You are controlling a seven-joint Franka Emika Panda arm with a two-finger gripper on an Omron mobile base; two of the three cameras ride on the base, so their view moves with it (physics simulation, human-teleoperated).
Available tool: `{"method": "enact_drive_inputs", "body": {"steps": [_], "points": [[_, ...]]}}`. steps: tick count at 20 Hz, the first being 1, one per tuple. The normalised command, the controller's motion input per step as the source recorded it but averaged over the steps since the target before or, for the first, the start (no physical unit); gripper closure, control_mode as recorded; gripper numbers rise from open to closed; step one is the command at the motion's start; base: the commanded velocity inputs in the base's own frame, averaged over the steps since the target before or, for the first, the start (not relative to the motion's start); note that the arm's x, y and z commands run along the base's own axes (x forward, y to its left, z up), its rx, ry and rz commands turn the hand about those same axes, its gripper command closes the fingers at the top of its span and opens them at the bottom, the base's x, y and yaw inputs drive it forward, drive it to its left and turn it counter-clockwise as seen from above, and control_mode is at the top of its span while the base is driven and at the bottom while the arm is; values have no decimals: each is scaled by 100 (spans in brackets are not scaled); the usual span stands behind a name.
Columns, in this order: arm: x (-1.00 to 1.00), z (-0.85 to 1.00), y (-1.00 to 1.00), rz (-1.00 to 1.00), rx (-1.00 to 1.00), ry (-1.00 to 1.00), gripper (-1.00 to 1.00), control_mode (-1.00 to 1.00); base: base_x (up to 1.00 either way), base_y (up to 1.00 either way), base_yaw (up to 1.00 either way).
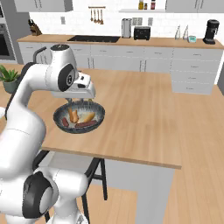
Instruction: Place one bun and one sausage from the bowl on each plate.
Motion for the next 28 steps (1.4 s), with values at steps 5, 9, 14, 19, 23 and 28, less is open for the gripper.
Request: {"method": "enact_drive_inputs", "body": {"steps": [5, 9, 14, 19, 23, 28], "points": [[45, 0, 23, 0, -5, 10, -100, -100, 0, 0, 0], [100, -5, 28, -2, -1, 24, -100, -100, 0, 0, 0], [100, -64, 37, -13, -1, 42, -100, -100, 0, 0, 0], [96, -97, 10, -15, 2, 28, -100, -100, 0, 0, 0], [96, -86, 6, -8, 0, 26, -100, -100, 0, 0, 0], [38, -80, 3, -9, -6, 24, -100, -100, 0, 0, 0]]}}
